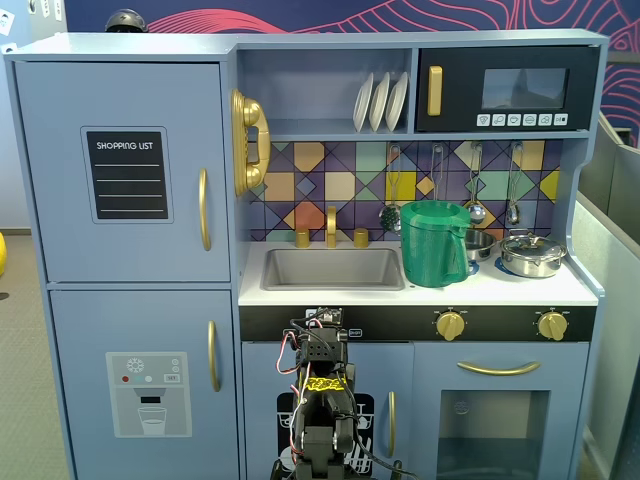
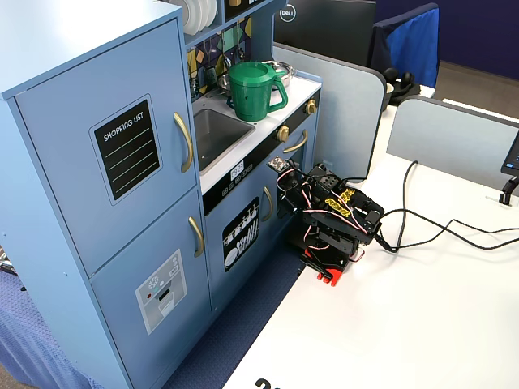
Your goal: Open the left cabinet door
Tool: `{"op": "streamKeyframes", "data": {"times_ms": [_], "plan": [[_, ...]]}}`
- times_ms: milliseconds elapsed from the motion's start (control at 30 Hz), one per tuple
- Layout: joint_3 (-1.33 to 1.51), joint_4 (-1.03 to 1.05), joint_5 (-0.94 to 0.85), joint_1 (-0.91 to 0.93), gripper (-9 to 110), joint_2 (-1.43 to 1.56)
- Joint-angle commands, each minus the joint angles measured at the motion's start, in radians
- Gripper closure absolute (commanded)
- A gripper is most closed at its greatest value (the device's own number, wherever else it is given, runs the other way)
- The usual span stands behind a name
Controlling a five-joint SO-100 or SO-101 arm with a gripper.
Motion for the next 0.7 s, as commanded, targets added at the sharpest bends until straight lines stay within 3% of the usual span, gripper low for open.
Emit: {"op": "streamKeyframes", "data": {"times_ms": [0, 667], "plan": [[0.072, 0.121, 0.034, 0.017, 101, 0.000], [0.072, 0.110, 0.000, 0.023, 101, 0.000]]}}
